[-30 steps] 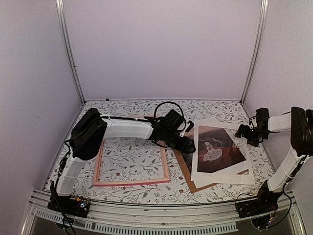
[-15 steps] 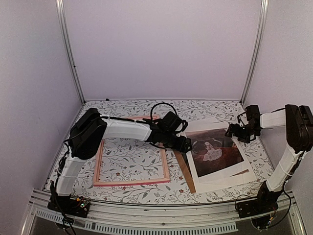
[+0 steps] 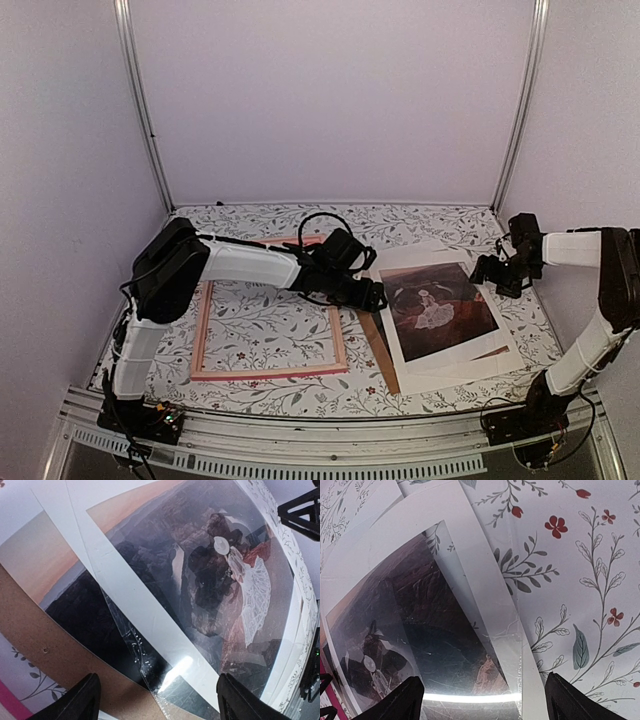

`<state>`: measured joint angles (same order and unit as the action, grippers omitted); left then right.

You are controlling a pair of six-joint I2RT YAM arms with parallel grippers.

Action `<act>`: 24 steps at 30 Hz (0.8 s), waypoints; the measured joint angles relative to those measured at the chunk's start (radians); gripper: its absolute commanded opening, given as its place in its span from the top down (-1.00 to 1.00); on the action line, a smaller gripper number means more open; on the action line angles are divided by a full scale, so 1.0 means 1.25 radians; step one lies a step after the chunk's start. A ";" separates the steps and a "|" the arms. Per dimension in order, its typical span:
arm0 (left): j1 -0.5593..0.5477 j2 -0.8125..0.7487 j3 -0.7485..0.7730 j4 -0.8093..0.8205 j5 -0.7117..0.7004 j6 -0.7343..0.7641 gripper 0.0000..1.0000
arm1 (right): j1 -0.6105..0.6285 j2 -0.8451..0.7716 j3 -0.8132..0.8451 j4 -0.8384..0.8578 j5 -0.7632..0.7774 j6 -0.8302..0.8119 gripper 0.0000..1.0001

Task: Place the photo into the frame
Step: Pick up the glass panel from the mat board.

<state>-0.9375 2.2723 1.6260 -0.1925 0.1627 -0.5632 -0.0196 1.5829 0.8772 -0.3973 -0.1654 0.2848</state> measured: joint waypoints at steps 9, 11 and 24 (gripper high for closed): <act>0.000 -0.001 -0.003 0.013 0.025 -0.014 -0.61 | 0.000 0.002 -0.012 -0.013 -0.029 0.006 -0.60; 0.000 -0.001 -0.003 0.013 0.028 -0.015 -0.60 | 0.000 0.005 -0.012 -0.012 -0.035 0.007 -0.58; 0.000 -0.001 -0.004 0.015 0.032 -0.030 -0.59 | 0.000 0.043 -0.015 0.002 -0.063 0.007 -0.52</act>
<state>-0.9371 2.2715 1.6211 -0.1734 0.2031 -0.6003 -0.0196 1.6371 0.8581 -0.3954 -0.2443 0.2935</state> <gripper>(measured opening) 0.800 0.764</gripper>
